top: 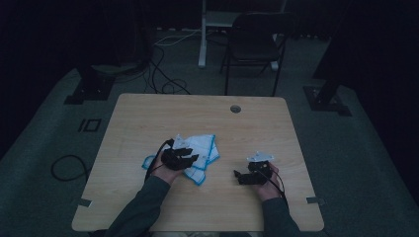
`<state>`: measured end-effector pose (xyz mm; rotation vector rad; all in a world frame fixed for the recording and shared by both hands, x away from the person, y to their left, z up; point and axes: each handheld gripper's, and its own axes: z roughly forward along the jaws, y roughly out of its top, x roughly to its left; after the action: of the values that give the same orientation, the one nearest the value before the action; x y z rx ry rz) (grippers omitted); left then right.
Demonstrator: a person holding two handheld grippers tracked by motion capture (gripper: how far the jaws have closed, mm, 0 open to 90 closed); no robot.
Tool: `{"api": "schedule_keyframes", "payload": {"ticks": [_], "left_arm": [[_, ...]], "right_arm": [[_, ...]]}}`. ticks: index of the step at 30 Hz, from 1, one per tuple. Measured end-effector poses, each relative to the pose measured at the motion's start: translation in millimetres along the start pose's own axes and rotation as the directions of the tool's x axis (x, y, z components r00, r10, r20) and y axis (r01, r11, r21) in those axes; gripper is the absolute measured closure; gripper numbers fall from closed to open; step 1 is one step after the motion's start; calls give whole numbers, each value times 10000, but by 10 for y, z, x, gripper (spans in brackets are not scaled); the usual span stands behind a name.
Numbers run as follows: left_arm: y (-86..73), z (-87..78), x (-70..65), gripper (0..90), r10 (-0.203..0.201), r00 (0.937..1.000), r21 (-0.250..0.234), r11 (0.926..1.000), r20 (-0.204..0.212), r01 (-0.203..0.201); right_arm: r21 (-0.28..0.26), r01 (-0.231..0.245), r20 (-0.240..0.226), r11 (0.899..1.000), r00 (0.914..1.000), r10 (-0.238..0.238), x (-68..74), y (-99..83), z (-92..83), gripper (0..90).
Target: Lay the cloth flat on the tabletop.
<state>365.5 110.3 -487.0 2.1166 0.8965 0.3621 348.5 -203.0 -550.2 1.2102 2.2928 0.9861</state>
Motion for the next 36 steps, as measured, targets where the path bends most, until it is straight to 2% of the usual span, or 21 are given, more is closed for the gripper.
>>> {"api": "schedule_keyframes", "payload": {"ticks": [5,14,25,28,32,36], "left_arm": [[19,65,-59,613,165,9997,56,9998,151,-166],[-6,149,-128,613,198,9991,247,9995,372,-208],[-89,341,-256,594,497,9970,798,9953,597,-544],[-106,383,-275,589,565,9967,933,9937,578,-618],[-132,442,-332,570,942,9946,1173,9882,432,-987],[-143,476,-347,586,1022,9946,1249,9867,204,-1039]], "right_arm": [[-2,-4,1,10000,10000,4,0,0,0,118],[4,5,-2,10000,10000,-5,0,0,0,118],[0,2,-2,10000,10000,-2,0,0,0,118],[-5,5,-2,10000,10000,-5,0,0,0,118],[-1,-3,-2,10000,10000,3,0,0,0,118],[-1,1,-1,10000,10000,-1,0,0,0,118]]}}
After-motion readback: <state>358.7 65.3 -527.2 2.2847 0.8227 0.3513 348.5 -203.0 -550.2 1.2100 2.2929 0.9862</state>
